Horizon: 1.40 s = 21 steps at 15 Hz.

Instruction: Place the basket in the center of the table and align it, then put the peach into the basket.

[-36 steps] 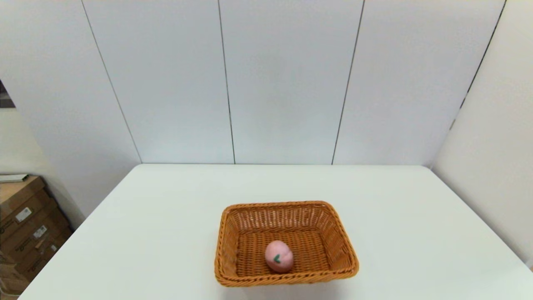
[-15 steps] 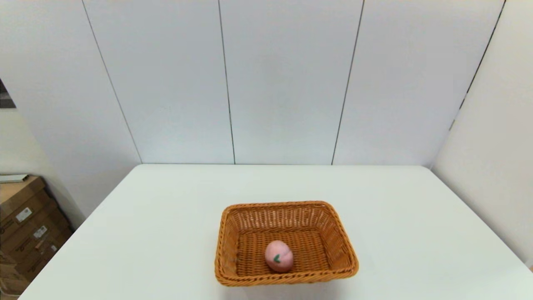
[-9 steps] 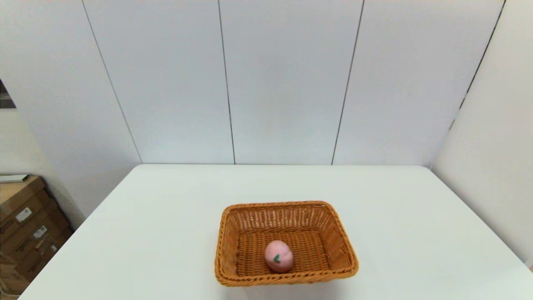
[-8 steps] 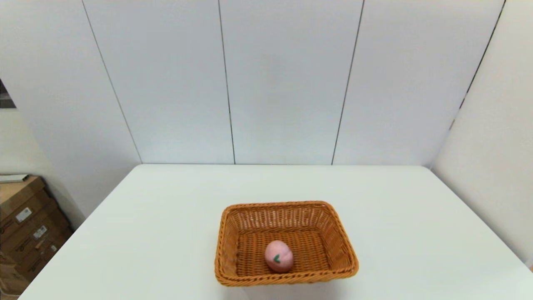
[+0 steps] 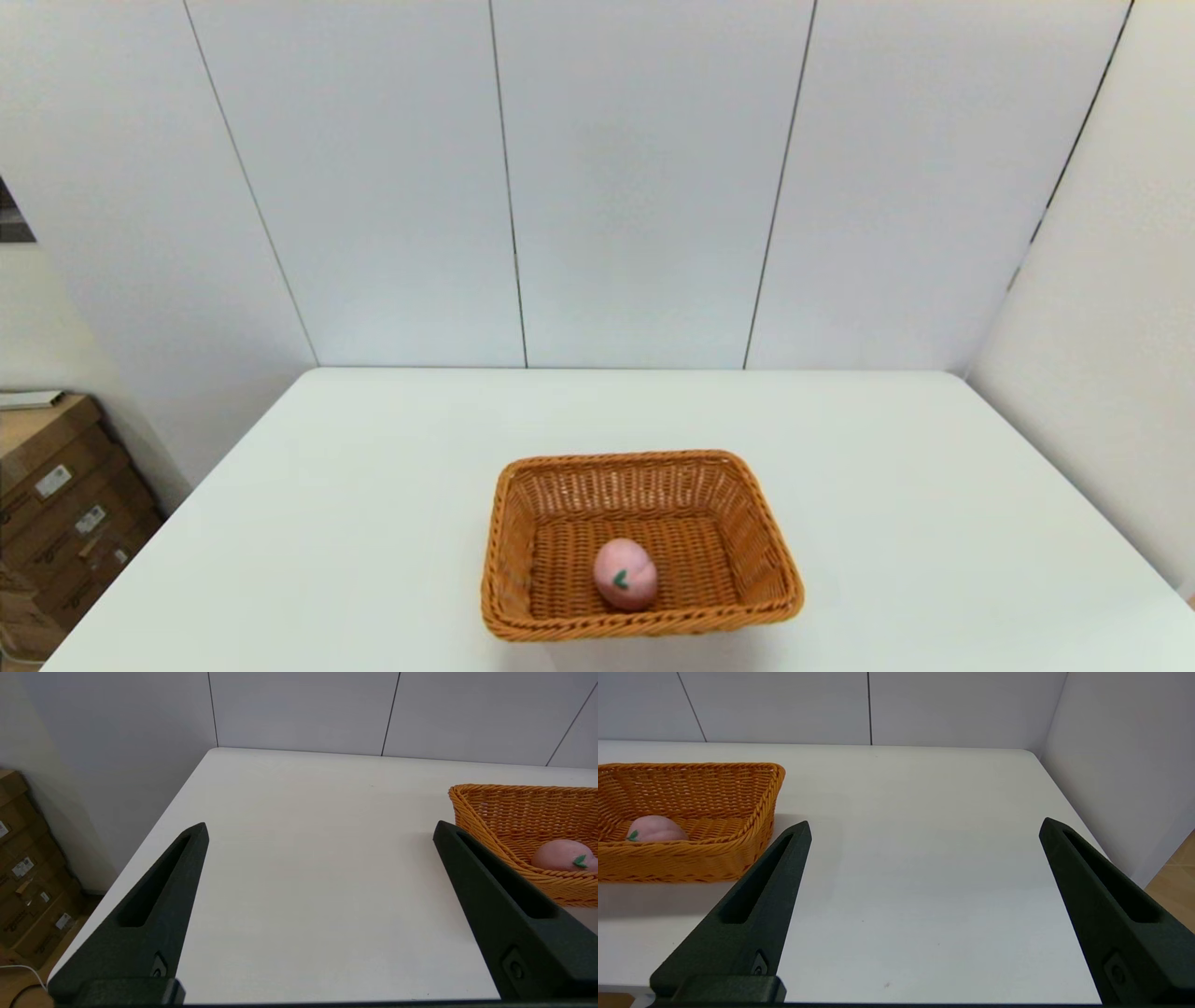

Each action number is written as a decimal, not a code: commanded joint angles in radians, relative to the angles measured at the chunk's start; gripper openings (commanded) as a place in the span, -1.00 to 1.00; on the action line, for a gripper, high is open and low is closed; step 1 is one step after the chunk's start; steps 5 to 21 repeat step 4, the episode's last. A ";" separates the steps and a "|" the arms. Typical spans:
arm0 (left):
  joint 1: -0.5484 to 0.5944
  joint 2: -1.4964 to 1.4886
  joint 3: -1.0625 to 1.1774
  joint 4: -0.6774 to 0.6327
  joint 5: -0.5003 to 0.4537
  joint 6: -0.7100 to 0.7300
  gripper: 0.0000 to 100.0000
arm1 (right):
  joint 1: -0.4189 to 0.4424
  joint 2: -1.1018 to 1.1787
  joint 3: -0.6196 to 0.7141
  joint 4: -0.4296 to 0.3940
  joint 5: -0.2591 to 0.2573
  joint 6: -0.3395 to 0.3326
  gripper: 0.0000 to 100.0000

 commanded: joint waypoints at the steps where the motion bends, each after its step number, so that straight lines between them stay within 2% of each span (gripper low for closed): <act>1: 0.000 -0.001 0.000 -0.001 0.000 -0.001 1.00 | 0.000 0.000 -0.001 0.000 0.000 0.000 1.00; 4: 0.000 -0.001 0.000 -0.001 0.000 -0.001 1.00 | 0.000 0.000 0.001 0.002 -0.015 0.008 1.00; 21: 0.000 -0.001 0.000 -0.001 0.000 -0.001 1.00 | 0.000 0.000 0.001 0.002 -0.015 0.008 1.00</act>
